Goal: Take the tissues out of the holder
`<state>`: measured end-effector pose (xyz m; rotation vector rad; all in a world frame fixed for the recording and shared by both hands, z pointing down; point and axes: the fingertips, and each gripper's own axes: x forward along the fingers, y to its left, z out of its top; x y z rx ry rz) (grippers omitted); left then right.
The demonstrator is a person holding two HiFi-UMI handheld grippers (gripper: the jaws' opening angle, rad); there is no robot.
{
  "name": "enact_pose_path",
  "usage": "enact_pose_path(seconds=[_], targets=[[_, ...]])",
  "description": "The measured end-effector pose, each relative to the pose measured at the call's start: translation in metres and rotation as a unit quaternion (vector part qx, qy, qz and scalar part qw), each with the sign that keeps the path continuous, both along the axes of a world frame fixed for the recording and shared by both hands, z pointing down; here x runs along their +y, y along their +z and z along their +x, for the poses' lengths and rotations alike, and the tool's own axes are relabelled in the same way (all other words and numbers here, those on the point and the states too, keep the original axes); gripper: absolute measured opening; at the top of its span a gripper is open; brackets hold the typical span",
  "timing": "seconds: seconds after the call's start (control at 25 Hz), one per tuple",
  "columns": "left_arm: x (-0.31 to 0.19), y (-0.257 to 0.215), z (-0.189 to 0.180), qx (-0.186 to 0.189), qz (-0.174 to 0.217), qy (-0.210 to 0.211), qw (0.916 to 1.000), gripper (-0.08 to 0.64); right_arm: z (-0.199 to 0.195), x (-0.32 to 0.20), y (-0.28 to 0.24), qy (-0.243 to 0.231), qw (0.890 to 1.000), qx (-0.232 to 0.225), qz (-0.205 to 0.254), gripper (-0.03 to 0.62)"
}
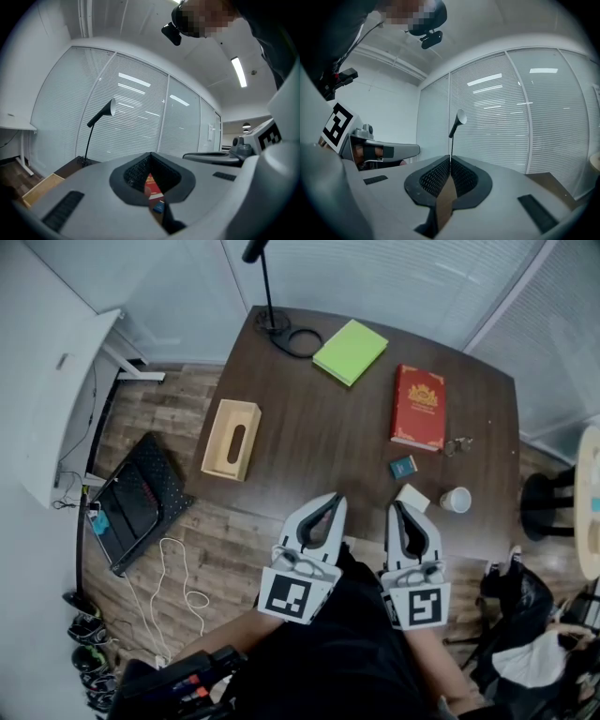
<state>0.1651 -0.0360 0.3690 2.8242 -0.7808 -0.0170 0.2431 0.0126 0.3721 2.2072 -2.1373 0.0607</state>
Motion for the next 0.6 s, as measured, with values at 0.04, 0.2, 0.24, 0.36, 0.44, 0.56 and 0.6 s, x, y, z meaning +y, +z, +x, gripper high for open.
enact_pose_path(seconds=[0.04,0.2,0.24,0.36,0.44,0.56,0.6], targets=[[-0.001,-0.002,-0.006,-0.001,0.002,0.002,1.0000,-0.002,-0.007,0.000,-0.001,0.004,1.000,-0.005,-0.001,0.018],[-0.002,-0.003,-0.034,0.000,-0.007,0.010,0.9999,-0.002,-0.034,0.001,-0.006,0.019,1.000,-0.019,-0.009,0.018],[-0.001,-0.002,-0.042,0.000,-0.013,0.011,0.9999,-0.002,-0.043,0.001,-0.007,0.022,1.000,-0.020,-0.010,0.018],[-0.003,-0.001,-0.066,-0.001,-0.021,0.020,0.9996,-0.002,-0.067,0.000,-0.007,0.031,0.999,-0.022,-0.018,0.018],[-0.003,-0.001,-0.078,0.002,-0.021,0.028,0.9994,-0.002,-0.079,0.003,-0.005,0.039,0.999,-0.020,-0.027,0.018],[0.002,0.004,-0.093,0.008,-0.039,0.035,0.9986,-0.002,-0.096,0.008,-0.005,0.048,0.998,-0.017,-0.037,0.018],[0.004,0.006,-0.096,0.008,-0.042,0.039,0.9983,-0.002,-0.099,0.009,-0.006,0.050,0.998,-0.015,-0.038,0.018]])
